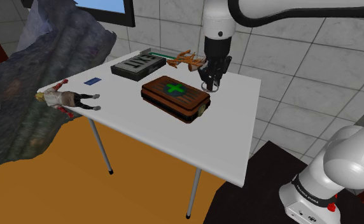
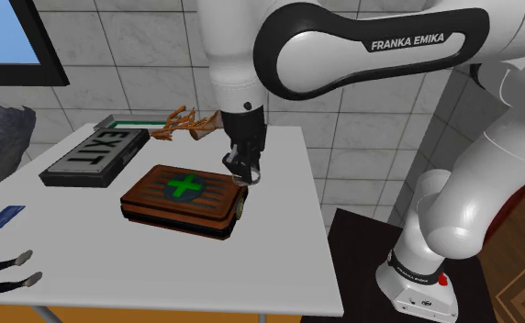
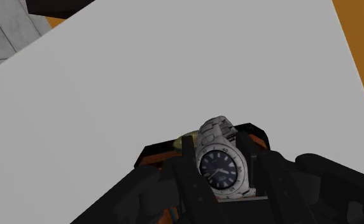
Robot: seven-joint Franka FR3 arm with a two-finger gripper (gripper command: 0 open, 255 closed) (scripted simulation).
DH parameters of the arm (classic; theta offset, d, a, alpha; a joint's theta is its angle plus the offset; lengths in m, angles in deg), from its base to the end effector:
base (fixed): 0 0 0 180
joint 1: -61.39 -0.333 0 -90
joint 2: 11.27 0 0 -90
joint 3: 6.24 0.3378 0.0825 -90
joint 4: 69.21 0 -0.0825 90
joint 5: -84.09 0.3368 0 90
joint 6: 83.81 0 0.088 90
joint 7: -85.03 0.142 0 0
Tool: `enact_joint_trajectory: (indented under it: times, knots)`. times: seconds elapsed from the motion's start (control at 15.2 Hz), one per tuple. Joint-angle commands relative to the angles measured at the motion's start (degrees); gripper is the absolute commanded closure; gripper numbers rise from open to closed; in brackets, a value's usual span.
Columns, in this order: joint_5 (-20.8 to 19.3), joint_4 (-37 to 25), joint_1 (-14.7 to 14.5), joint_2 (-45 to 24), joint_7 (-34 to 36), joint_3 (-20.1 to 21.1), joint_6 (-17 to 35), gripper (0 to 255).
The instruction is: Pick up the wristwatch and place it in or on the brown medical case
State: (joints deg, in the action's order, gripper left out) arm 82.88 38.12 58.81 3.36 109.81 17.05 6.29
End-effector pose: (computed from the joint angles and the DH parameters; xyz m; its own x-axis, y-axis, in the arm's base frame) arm 0.3717 0.2002 0.5920 1.0000 0.0041 -0.0084 0.0052 -0.9906 0.1369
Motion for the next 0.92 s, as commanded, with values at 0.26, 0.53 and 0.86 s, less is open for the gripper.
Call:
enact_joint_trajectory:
  times: [0.26,0.53,0.86]
  knots:
    - [-5.0,-13.4,1.3,-12.9,0.2,0.6,-1.5,255]
    - [-9.2,-25.4,0.7,-23.2,0.4,0.8,-4.2,255]
    - [-15.5,-48.4,-3.0,-39.6,-0.6,0.0,-11.6,255]
